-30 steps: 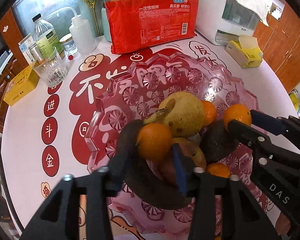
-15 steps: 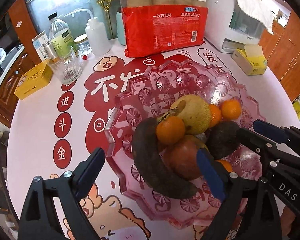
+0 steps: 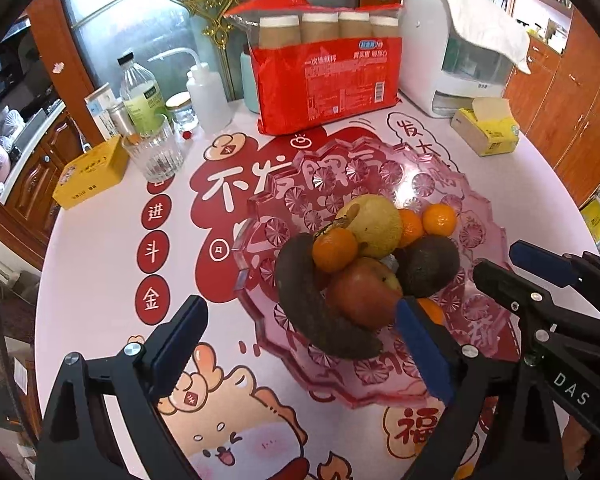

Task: Organize fruits
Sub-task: 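Withdraw both tools from the bowl toward the last tangerines and lychees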

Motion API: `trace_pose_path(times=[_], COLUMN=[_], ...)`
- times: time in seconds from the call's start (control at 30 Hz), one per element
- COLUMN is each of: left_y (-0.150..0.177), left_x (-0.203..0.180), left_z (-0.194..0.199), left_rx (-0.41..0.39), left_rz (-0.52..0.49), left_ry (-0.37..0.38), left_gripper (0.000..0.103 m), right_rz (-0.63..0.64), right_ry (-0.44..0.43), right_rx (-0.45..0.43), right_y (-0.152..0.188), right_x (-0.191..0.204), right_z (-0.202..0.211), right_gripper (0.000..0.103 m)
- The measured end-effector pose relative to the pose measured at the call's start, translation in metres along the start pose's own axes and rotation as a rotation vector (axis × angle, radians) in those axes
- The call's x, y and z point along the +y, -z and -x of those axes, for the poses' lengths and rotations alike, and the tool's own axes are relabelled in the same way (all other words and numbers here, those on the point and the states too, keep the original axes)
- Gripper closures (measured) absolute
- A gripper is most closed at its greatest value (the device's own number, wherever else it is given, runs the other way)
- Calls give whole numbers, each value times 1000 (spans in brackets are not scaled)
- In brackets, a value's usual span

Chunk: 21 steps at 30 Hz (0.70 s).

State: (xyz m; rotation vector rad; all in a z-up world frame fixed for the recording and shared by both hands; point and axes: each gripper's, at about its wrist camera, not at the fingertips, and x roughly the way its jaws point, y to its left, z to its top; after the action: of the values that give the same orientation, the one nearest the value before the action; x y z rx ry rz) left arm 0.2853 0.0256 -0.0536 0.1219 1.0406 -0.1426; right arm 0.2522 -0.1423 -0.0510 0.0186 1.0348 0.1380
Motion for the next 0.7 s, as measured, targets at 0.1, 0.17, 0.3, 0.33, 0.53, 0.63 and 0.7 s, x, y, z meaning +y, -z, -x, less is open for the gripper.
trace_pose_path(times=[0.1, 0.17, 0.3, 0.33, 0.53, 0.63, 0.7], left_y=[4, 6, 14, 16, 29, 36, 40], left_x=[1, 3, 7, 7, 5, 3, 0], left_z=[15, 24, 43, 48, 73, 87, 94], left_rx=[-18, -30, -48, -53, -80, -98, -108], left_rz=[7, 14, 37, 42, 53, 61, 68], left_ry=[-4, -6, -4, -4, -17, -24, -25], left_gripper=[9, 8, 8, 8, 8, 8, 8], right_rz=[-5, -10, 1, 5, 12, 21, 27], right_ry=[1, -5, -1, 1, 6, 12, 14], right_rx=[-15, -28, -51, -58, -102, -128, -145], right_y=[3, 5, 9, 10, 18, 24, 29], right_x=[1, 1, 5, 6, 7, 7, 6], right_z=[11, 20, 38, 44, 72, 87, 96], right_gripper=[53, 51, 50, 50, 50, 50, 50])
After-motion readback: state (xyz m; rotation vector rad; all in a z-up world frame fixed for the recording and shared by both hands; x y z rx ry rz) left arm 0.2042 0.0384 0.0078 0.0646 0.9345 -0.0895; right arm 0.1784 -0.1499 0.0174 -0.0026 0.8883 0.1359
